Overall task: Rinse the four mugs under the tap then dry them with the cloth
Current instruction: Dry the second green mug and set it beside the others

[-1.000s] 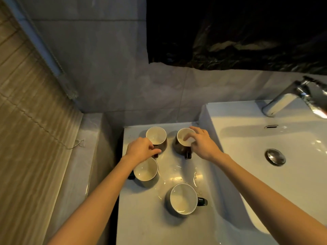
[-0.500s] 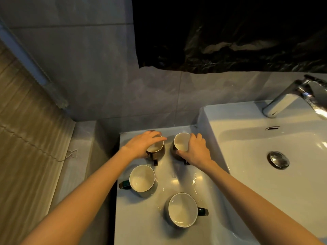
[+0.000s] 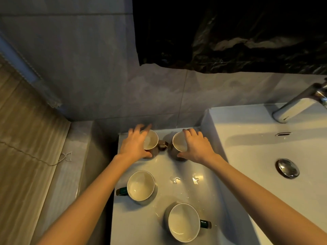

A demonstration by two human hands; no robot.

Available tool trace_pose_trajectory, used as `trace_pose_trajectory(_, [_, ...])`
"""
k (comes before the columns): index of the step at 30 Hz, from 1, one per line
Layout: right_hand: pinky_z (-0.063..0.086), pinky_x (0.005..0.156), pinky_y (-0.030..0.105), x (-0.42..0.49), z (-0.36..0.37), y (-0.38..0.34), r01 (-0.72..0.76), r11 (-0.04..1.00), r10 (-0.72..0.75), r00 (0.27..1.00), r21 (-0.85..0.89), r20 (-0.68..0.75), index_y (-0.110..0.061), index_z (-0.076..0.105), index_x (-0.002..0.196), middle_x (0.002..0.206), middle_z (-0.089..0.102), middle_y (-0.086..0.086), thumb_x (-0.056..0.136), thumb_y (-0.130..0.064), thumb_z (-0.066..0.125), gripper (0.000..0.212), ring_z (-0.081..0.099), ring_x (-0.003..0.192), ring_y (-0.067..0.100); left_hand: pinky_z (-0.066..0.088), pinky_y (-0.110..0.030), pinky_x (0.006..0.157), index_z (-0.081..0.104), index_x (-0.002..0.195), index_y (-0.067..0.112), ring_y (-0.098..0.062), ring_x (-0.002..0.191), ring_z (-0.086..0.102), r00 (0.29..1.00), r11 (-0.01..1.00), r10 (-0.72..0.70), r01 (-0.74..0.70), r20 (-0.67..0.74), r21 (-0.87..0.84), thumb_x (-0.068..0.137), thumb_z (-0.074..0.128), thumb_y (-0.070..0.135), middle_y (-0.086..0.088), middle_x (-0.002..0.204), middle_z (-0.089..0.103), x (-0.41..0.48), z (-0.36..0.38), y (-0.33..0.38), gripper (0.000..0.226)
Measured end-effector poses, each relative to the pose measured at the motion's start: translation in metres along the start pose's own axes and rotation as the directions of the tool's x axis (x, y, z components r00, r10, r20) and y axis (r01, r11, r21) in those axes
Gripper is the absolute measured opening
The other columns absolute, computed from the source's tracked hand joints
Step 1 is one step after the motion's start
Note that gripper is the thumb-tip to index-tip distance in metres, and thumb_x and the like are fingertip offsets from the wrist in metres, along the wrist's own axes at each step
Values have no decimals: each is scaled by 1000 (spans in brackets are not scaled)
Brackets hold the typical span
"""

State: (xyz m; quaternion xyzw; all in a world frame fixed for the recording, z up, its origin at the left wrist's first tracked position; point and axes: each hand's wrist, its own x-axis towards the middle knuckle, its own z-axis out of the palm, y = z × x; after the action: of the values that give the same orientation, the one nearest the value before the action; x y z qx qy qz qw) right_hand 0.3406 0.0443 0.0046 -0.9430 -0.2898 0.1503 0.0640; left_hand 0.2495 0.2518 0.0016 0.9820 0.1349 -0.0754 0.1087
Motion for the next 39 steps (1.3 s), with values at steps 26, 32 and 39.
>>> trace_pose_trajectory(26, [40, 99, 33, 39, -9, 12, 50, 981, -21, 988, 186, -154, -13, 42, 137, 135, 47, 10, 66, -26, 86, 85, 41, 124, 28, 48, -38, 90, 33, 143, 21, -29, 125, 36, 974, 990, -139, 134, -180, -37, 71, 77, 47, -7, 140, 32, 19, 12, 4, 88])
trace_pose_trajectory(32, [41, 100, 36, 18, -19, 7, 122, 985, -95, 973, 119, -211, -20, 45, 139, 145, 39, 1, 75, -40, 77, 74, 34, 129, 25, 40, -40, 101, 31, 145, 23, -28, 130, 32, 971, 994, -86, 67, -222, -89, 74, 74, 49, -5, 144, 32, -2, -1, 4, 87])
trace_pose_trajectory(39, [43, 97, 32, -68, -29, -8, 291, 895, -204, 941, 339, -270, -24, 60, 122, 124, 58, -6, 87, -32, 67, 37, 52, 116, 15, 38, -35, 104, 42, 141, 26, -18, 127, 41, 981, 902, 37, -114, -190, -416, 88, 63, 37, 4, 138, 43, -93, -11, 1, 58])
